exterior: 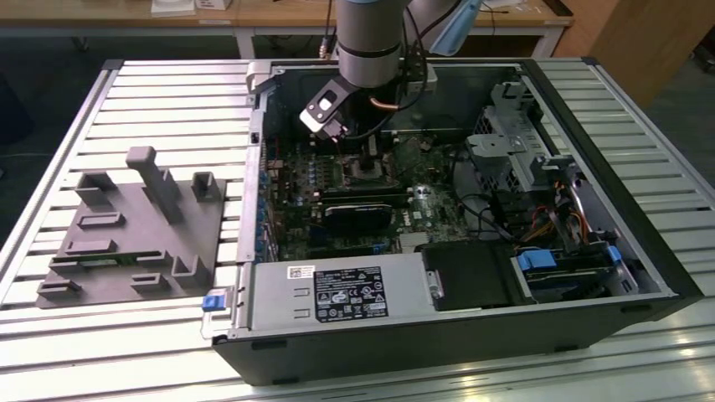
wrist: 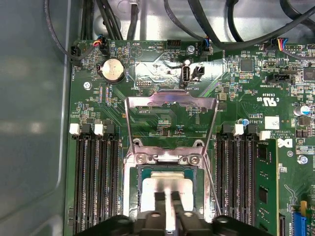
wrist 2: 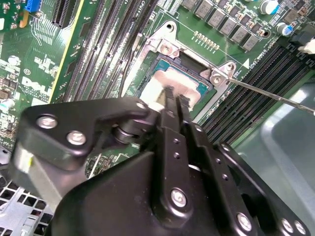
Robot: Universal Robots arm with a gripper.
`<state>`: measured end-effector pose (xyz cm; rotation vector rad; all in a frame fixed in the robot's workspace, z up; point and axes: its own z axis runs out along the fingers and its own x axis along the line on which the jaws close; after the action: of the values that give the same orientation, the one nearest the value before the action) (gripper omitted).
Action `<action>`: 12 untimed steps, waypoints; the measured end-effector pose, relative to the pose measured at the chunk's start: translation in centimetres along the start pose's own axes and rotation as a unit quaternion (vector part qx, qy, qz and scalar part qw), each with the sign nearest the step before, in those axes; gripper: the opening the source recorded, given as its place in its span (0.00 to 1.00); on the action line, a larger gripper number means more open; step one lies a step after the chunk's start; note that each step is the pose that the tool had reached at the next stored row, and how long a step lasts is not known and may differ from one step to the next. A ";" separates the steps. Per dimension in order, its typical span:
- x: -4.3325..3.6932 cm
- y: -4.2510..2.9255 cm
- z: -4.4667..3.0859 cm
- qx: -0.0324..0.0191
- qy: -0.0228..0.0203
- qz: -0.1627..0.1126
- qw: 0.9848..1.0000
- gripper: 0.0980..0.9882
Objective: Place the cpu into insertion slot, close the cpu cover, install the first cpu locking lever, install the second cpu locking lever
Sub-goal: 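Place the cpu into insertion slot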
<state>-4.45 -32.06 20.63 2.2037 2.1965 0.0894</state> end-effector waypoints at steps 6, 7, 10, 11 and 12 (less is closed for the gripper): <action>0.00 0.00 -0.05 0.000 0.000 0.000 1.000 0.01; 0.00 0.00 -0.06 0.000 0.000 0.000 1.000 0.01; 0.00 0.02 -0.02 0.000 0.000 0.000 1.000 0.01; 0.00 0.06 0.04 0.000 0.000 0.000 1.000 0.01; 0.00 0.09 0.10 0.000 0.000 0.000 1.000 0.01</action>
<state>-4.35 -32.06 20.53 2.2036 2.1966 0.0892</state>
